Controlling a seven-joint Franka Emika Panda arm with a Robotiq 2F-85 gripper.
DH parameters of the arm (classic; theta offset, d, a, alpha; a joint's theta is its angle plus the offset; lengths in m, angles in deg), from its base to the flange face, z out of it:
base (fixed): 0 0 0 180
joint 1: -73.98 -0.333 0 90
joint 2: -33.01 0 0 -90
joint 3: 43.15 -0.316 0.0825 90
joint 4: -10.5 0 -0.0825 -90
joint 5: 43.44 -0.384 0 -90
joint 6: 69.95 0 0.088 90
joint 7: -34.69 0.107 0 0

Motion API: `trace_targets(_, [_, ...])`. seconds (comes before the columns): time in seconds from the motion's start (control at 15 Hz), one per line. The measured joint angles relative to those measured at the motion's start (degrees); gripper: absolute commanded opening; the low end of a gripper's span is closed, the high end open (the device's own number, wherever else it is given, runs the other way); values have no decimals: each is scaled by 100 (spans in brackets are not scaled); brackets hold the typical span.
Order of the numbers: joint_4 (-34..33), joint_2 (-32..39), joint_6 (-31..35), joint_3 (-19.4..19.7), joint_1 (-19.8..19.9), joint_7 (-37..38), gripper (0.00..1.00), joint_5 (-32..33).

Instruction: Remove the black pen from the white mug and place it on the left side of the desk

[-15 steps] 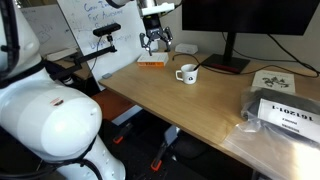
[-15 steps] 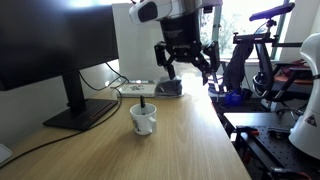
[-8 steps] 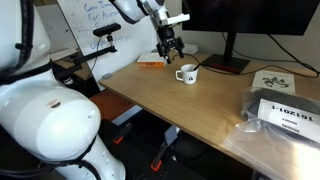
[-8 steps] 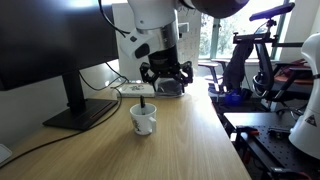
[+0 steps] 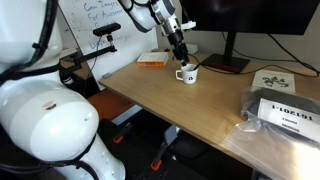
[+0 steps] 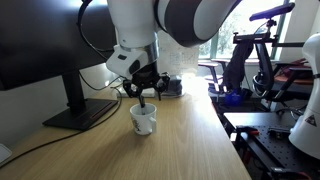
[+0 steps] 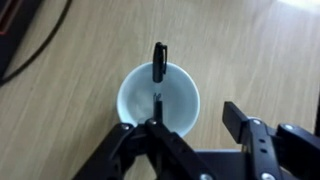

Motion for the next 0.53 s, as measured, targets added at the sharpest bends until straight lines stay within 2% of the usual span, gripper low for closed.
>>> trace_targets(0.27, [-274, 345, 3, 1, 33, -442, 67, 0])
trace_targets(0.53, [-500, 677, 48, 3, 117, -479, 66, 0])
